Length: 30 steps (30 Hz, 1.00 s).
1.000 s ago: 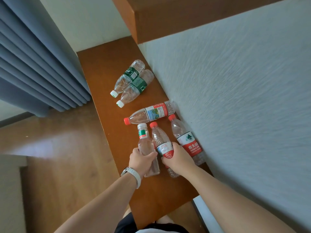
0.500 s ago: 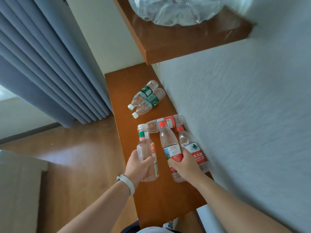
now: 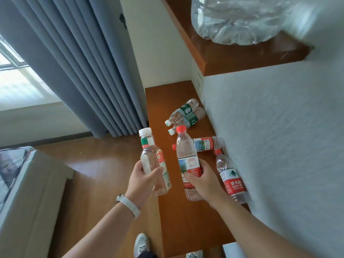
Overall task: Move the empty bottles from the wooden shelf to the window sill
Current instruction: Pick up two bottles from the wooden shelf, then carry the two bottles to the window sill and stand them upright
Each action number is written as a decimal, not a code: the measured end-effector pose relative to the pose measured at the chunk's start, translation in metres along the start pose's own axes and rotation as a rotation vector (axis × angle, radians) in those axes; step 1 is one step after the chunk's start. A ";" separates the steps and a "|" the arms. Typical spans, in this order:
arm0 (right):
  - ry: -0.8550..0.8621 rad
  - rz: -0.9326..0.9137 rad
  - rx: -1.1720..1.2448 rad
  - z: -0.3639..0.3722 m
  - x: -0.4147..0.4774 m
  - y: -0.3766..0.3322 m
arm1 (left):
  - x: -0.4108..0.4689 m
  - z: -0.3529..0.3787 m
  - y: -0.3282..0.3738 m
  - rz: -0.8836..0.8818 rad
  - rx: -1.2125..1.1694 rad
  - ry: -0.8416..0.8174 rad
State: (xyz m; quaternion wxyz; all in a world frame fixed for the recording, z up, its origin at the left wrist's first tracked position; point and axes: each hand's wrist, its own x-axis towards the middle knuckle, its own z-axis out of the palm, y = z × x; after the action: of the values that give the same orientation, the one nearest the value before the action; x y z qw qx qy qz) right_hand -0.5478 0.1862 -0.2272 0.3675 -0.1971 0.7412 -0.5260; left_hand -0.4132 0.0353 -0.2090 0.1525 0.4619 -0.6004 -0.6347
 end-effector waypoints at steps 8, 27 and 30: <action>-0.054 -0.066 -0.001 0.058 0.011 -0.039 | 0.013 -0.067 0.010 0.073 -0.048 0.023; -0.210 -0.137 -0.034 0.375 0.086 -0.150 | 0.086 -0.407 -0.009 0.262 0.048 0.284; -0.231 -0.161 -0.018 0.407 0.098 -0.164 | 0.093 -0.441 -0.004 0.305 0.092 0.300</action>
State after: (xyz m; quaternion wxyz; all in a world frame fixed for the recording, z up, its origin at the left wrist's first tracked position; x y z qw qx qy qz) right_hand -0.3210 -0.1993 -0.1802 0.4052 -0.3185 0.6804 -0.5210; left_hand -0.1214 -0.3068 -0.1852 0.3134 0.4613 -0.6622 -0.5005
